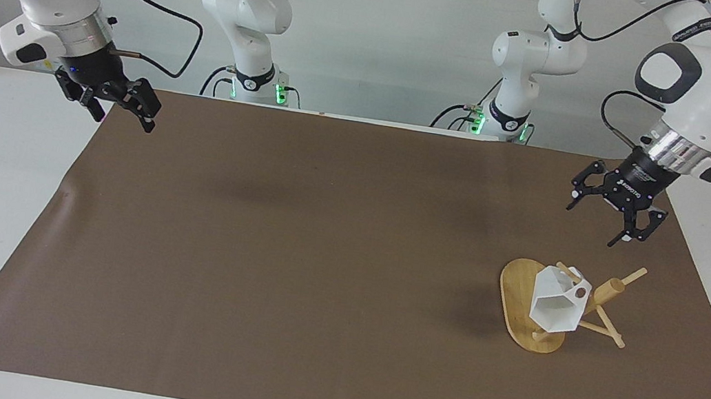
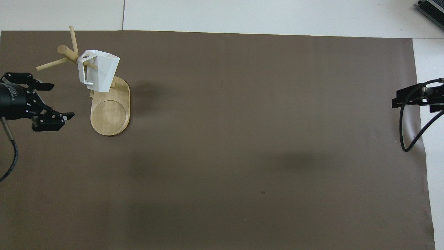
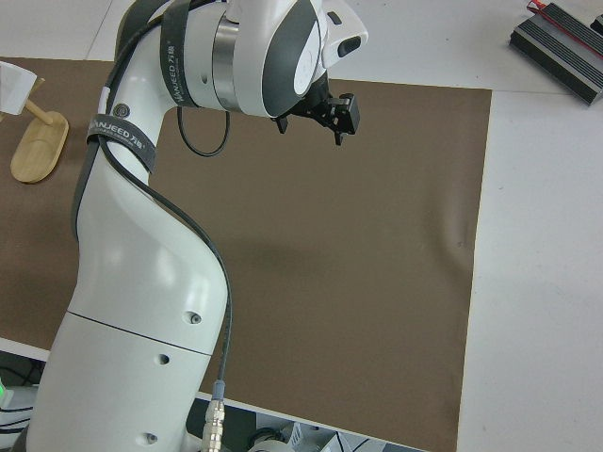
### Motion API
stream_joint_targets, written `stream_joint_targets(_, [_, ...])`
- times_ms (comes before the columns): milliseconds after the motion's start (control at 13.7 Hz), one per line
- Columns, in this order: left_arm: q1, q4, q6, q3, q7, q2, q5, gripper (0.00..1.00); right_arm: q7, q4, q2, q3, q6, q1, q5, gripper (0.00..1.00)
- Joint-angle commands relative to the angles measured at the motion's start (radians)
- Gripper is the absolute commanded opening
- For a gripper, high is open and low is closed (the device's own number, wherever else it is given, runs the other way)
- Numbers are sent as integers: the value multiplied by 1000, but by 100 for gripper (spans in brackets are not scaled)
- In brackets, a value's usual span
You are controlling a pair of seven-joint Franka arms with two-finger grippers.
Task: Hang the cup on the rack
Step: 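Open the left gripper and pull it back from the mug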
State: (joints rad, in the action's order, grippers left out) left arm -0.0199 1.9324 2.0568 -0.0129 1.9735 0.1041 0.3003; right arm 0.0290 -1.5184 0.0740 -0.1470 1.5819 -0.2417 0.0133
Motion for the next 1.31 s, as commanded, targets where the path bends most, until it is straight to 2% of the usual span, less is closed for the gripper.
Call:
stream_joint_targets(0, [-8, -85, -95, 2, -228, -3, -43, 100, -17, -14, -17, -2, -7, -5, 4, 100])
stream_joint_targets(219, [-18, -138, -122, 1, -541, -15, -84, 100, -17, -14, -19, -2, -8, -5, 4, 100])
stream_joint_targets(657, [-2, -151, -136, -7, -1225, -17, -253, 100, -17, -14, -17, -2, -7, -5, 4, 100])
stream_joint_targets(876, [-2, -156, -145, -12, -1497, -15, -262, 100, -17, -14, -17, -2, -7, -5, 4, 100])
stream_joint_targets(1241, [-2, -272, -390, -24, -1832, -18, -311, 100, -17, -14, -17, -2, -7, -5, 4, 100])
